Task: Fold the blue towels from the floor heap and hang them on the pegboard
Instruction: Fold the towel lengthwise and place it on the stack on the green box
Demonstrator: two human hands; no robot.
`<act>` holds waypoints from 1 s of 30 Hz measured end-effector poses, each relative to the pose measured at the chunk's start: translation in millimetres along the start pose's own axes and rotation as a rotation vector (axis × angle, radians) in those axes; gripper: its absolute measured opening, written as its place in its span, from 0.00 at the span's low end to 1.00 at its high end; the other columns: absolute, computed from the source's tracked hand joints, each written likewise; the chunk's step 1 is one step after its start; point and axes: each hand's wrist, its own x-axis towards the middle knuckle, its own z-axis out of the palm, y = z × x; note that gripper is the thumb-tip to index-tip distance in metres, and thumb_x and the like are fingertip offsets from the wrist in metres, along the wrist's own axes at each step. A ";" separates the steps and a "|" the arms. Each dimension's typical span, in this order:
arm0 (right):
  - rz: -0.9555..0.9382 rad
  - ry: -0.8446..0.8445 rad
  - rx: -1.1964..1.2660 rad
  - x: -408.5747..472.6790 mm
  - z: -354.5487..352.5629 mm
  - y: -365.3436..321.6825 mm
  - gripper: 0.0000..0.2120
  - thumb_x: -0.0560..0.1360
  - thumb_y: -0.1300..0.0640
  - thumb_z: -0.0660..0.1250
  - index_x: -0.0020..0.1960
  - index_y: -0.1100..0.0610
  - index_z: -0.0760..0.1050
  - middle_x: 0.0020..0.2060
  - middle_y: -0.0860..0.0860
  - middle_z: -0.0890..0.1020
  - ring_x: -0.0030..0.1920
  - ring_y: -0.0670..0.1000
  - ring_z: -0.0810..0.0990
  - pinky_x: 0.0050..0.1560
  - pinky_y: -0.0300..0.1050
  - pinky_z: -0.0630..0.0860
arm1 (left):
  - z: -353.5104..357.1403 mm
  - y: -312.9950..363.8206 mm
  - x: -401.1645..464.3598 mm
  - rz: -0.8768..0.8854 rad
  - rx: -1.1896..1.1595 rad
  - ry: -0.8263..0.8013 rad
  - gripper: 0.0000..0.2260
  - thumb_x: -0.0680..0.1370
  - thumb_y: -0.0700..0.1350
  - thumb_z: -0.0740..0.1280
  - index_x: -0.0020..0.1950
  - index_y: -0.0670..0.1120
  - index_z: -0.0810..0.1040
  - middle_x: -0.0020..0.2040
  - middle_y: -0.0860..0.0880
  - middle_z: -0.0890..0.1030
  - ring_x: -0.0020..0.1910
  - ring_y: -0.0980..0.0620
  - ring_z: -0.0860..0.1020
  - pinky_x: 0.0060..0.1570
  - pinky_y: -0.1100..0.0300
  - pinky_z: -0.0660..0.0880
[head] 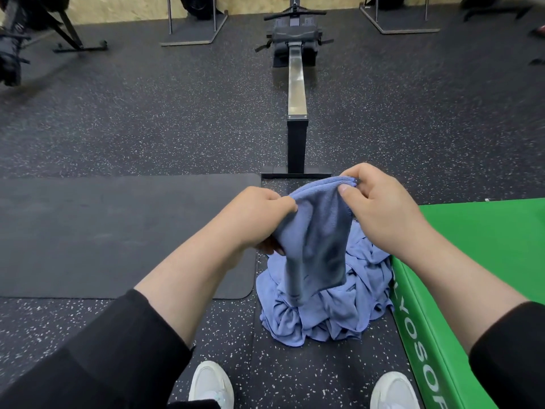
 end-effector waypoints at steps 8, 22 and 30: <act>-0.045 -0.031 -0.084 -4.6 7.8 -7.6 0.04 0.80 0.53 0.63 0.47 0.48 0.74 0.29 0.48 0.78 0.29 0.45 0.70 0.35 0.46 0.67 | 11.2 -3.7 1.6 0.066 0.321 0.065 0.17 0.78 0.55 0.69 0.45 0.40 0.79 0.33 0.46 0.78 0.31 0.46 0.74 0.32 0.51 0.77; -0.154 -0.150 -0.179 -17.3 24.7 -23.7 0.06 0.81 0.50 0.63 0.55 0.48 0.77 0.34 0.45 0.81 0.32 0.42 0.72 0.36 0.42 0.68 | 12.2 0.0 2.4 -0.042 -0.380 0.274 0.10 0.76 0.36 0.60 0.50 0.43 0.82 0.45 0.38 0.85 0.30 0.46 0.82 0.32 0.53 0.82; -0.112 -0.107 -0.022 -12.6 21.6 -22.0 0.10 0.78 0.54 0.68 0.58 0.43 0.77 0.49 0.40 0.85 0.49 0.42 0.81 0.55 0.50 0.76 | 13.8 9.3 -5.4 0.019 -0.569 0.164 0.16 0.79 0.37 0.56 0.62 0.47 0.77 0.45 0.43 0.86 0.37 0.46 0.84 0.38 0.56 0.81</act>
